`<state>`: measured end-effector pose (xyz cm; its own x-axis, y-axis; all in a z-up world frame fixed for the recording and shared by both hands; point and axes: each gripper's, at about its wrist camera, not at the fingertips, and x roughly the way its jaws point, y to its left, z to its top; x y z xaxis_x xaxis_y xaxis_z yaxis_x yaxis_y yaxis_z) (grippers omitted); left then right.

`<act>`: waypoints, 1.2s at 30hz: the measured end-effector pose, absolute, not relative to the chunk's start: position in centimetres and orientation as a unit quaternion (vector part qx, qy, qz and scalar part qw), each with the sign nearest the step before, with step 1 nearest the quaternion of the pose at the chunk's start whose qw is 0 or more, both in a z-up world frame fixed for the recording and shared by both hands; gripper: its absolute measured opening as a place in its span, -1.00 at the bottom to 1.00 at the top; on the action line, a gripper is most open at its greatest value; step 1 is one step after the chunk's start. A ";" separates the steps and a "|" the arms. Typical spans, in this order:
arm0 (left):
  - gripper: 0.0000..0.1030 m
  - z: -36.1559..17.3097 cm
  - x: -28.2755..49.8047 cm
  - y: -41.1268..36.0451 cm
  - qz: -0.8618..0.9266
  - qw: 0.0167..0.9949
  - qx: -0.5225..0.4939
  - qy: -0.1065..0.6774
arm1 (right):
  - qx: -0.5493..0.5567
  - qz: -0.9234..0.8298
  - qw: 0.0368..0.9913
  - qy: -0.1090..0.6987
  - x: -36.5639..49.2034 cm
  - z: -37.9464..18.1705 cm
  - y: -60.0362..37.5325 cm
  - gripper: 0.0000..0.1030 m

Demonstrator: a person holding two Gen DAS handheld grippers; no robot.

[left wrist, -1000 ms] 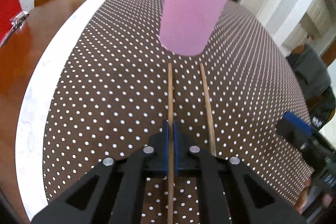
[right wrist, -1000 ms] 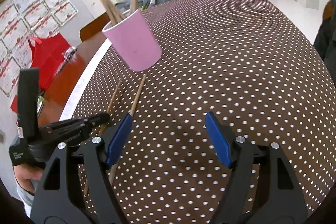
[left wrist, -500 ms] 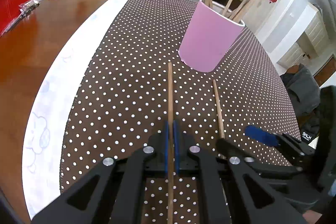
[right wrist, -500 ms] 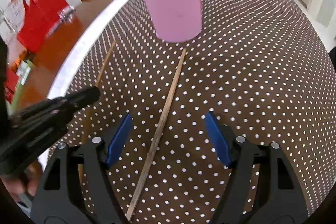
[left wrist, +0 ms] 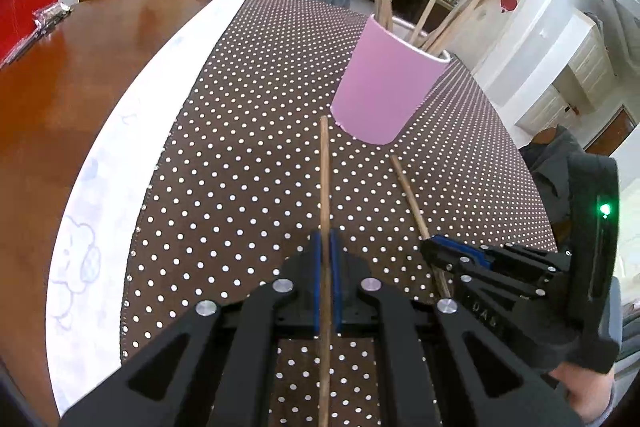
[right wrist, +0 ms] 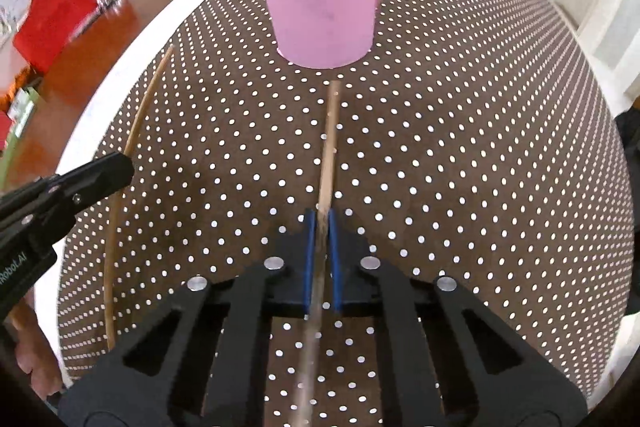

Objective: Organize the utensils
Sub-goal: 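Lift both held chopsticks upright and carry them above the pink cup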

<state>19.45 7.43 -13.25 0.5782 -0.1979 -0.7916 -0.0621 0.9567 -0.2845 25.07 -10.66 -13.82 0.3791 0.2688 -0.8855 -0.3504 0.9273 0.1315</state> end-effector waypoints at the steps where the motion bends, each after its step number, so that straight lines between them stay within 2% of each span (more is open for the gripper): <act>1: -0.90 -13.0 19.3 7.3 -0.041 0.878 -0.142 0.455 | -0.031 0.189 0.829 0.525 25.0 -13.8 -11.2 -0.87; 11: -0.90 -10.4 18.5 5.4 -0.072 0.897 -0.131 0.415 | 0.058 0.226 0.846 0.480 22.1 -11.7 -16.9 -0.87; 24: -0.90 -4.5 18.6 1.9 -0.138 0.931 -0.109 0.319 | 0.123 0.291 0.893 0.322 19.0 -2.6 -21.1 -0.87; 36: -0.90 1.2 20.2 1.5 -0.134 0.976 -0.103 0.139 | 0.142 0.295 0.921 0.211 21.5 2.5 -20.3 -0.87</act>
